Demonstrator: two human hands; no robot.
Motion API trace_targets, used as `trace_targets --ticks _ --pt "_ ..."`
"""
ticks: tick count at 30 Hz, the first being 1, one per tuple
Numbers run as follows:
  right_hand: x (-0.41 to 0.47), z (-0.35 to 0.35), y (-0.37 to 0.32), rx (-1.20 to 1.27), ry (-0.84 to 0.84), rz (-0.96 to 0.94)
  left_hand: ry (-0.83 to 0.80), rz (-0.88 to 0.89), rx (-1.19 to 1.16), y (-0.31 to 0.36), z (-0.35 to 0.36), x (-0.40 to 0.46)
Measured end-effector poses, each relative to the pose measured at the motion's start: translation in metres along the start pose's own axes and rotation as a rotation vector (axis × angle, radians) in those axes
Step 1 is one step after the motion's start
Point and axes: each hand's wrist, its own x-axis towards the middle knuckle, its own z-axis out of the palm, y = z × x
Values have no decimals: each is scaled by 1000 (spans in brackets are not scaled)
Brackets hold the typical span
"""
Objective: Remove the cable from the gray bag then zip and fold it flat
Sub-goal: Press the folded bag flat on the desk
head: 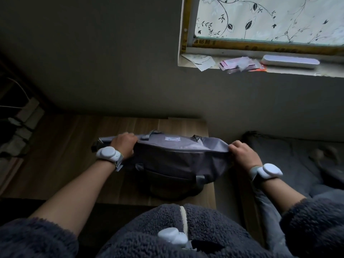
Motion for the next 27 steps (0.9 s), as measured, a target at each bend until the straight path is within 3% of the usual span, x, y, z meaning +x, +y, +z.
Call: trace_targets --ticks 3,8,12,14,21,27 --pt "15 -31 7 -142 93 4 115 -16 -23 -2 -28 13" --pt "34 -67 36 -97 134 181 355 8 -112 -1 -62 38" --pt "32 -51 35 -207 -43 210 -54 -85 48 -14 -32 29" --pt "28 -41 32 -200 -50 230 -123 -112 112 -20 -9 17" --pt "30 -48 41 -198 -65 173 10 -176 76 -15 -36 29" --pt "57 -91 54 -161 241 209 188 -209 -21 -43 -95 62"
